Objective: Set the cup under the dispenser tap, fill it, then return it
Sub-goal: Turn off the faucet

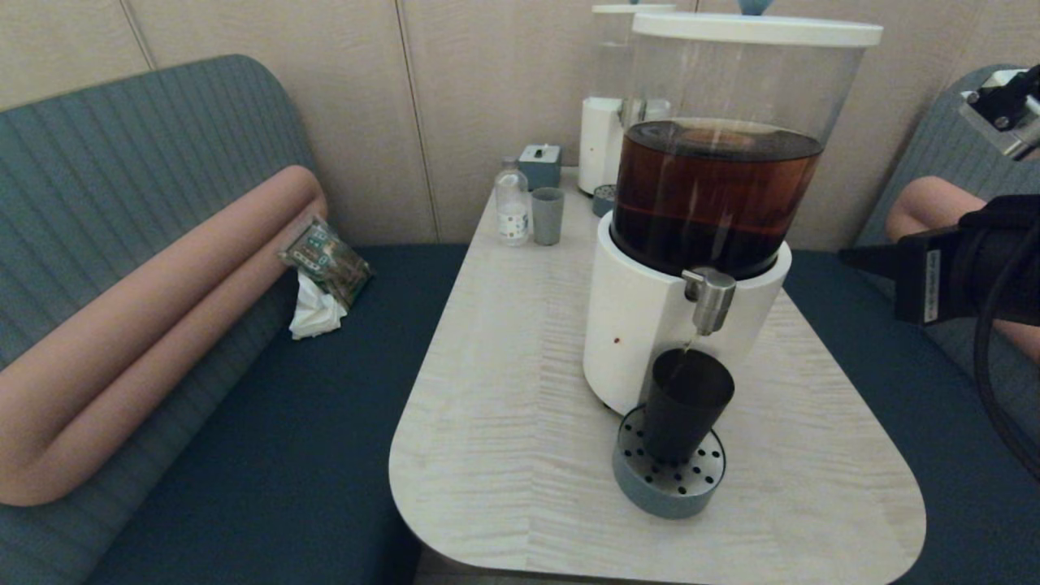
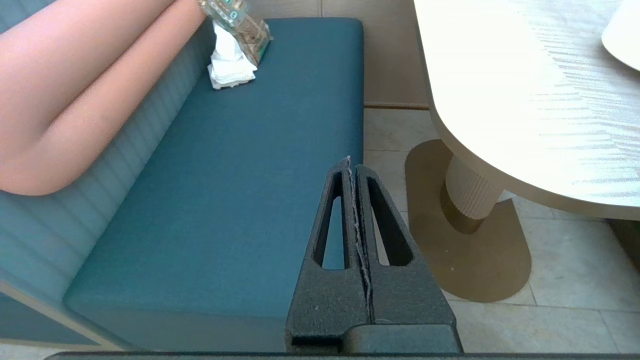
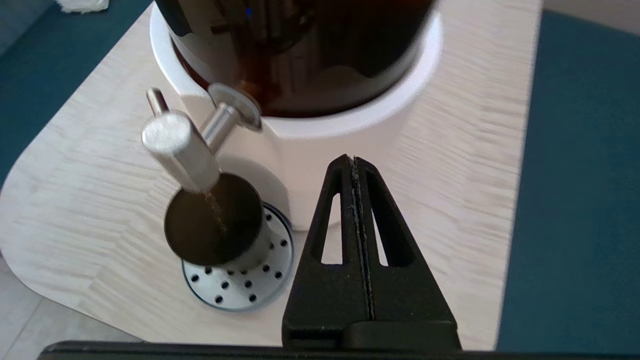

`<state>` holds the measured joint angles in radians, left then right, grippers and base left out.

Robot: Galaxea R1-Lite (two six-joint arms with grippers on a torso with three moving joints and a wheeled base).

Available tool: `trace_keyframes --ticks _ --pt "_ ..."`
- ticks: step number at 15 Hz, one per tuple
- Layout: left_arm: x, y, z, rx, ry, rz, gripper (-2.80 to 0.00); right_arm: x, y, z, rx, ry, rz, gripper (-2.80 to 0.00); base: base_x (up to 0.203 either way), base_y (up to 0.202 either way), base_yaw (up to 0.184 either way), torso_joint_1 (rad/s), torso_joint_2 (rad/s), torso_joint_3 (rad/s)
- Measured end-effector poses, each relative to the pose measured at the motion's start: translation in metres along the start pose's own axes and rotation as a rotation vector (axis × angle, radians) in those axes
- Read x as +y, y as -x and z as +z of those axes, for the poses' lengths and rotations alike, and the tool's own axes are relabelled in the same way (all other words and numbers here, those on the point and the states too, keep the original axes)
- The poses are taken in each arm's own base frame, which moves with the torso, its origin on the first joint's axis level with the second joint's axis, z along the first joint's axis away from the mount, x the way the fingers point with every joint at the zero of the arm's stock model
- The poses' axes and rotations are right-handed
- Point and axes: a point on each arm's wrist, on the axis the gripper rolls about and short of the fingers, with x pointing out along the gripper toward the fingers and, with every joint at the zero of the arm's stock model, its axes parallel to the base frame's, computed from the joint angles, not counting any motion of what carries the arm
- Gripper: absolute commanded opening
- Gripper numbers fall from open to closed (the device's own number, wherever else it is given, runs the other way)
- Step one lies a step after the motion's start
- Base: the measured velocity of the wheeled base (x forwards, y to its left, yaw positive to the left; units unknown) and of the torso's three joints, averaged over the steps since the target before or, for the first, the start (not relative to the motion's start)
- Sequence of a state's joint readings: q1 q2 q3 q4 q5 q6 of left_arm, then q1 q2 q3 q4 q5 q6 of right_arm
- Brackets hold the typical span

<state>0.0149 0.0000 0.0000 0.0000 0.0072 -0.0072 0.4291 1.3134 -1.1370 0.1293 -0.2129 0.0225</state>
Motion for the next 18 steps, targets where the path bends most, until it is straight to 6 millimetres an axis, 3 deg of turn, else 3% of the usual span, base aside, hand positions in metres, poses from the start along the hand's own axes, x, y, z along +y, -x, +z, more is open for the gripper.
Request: trace_keyframes --ticks 13,18 --pt "0.0 0.0 0.0 0.0 0.0 0.0 -2.8 -0.02 0.048 -0.009 -0.079 -0.036 -0.103 -2.8 0.0 0.0 0.0 0.0 0.0 0.0" --pt "0.0 0.0 0.0 0.0 0.0 0.0 -2.8 -0.033 0.091 -0.02 -0.168 -0.096 -0.151 -2.8 0.0 0.0 0.0 0.0 0.0 0.0"
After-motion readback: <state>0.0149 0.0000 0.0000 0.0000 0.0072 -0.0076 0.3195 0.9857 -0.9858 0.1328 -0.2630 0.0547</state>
